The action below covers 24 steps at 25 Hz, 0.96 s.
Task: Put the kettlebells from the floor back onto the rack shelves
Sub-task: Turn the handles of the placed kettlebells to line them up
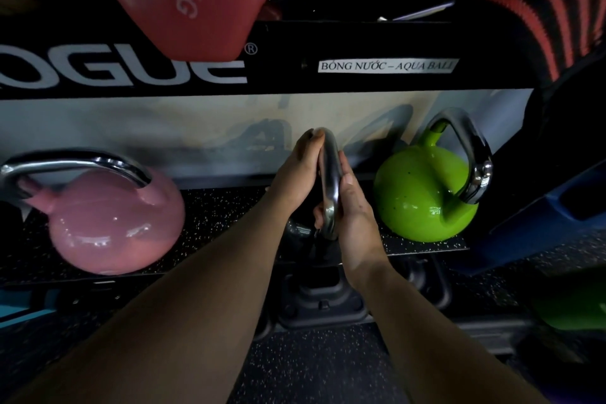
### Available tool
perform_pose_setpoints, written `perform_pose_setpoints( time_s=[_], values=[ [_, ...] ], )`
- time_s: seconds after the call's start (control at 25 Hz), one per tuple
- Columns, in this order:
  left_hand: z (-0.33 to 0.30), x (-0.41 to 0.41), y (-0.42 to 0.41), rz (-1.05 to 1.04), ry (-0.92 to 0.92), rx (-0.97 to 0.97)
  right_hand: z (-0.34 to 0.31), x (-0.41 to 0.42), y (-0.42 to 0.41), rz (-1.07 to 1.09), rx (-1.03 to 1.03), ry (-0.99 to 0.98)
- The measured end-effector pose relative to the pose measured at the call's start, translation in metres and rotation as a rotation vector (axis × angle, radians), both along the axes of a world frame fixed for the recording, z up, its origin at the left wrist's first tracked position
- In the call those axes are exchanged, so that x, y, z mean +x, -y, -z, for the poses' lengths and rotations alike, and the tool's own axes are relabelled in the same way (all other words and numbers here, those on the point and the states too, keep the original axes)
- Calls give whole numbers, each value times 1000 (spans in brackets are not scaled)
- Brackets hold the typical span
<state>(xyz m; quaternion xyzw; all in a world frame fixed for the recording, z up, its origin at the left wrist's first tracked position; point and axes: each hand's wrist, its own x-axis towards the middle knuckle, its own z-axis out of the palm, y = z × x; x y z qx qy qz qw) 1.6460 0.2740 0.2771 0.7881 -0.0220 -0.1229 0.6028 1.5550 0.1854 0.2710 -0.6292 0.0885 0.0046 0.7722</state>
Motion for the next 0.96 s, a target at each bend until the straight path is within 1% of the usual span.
perform_pose_setpoints(
  time_s=[0.12, 0.28, 0.32, 0.36, 0.4, 0.44, 0.48, 0.52, 0.56, 0.6, 0.64, 0.72, 0.84, 0.92, 0.96],
  values=[
    [-1, 0, -1, 8, 1, 35, 0, 0, 2, -6, -45, -6],
    [-6, -1, -8, 49, -28, 118, -8, -2, 9, -34, -235, -60],
    [-5, -4, -12, 36, -15, 173, -12, 0, 12, -21, -267, -79],
    [-2, -9, -20, 15, 37, 266, -17, 2, 16, 5, -286, -87],
    [0, -15, -32, -7, 128, 384, -23, 5, 19, 48, -350, -69],
    [3, -21, -47, -28, 242, 508, -29, 9, 21, 77, -494, -24],
    [8, -28, -66, -39, 351, 619, -37, 11, 20, 82, -693, 24],
    [11, -34, -86, -45, 437, 711, -45, 13, 15, 73, -882, 83],
    [13, -38, -105, -51, 499, 776, -54, 15, 8, 55, -1026, 157],
    [11, -41, -123, -67, 543, 819, -62, 19, -2, 29, -1109, 232],
    [7, -45, -142, -107, 564, 850, -69, 25, -18, -8, -1147, 286],
    [-1, -52, -179, -237, 583, 861, -76, 36, -56, -101, -1154, 303],
    [-13, -53, -247, -493, 532, 804, -75, 53, -139, -211, -1151, 228],
    [-19, -50, -289, -687, 385, 707, -71, 62, -196, -283, -1148, 219],
    [-19, -47, -307, -773, 257, 611, -69, 66, -223, -330, -1141, 205]
  ],
)
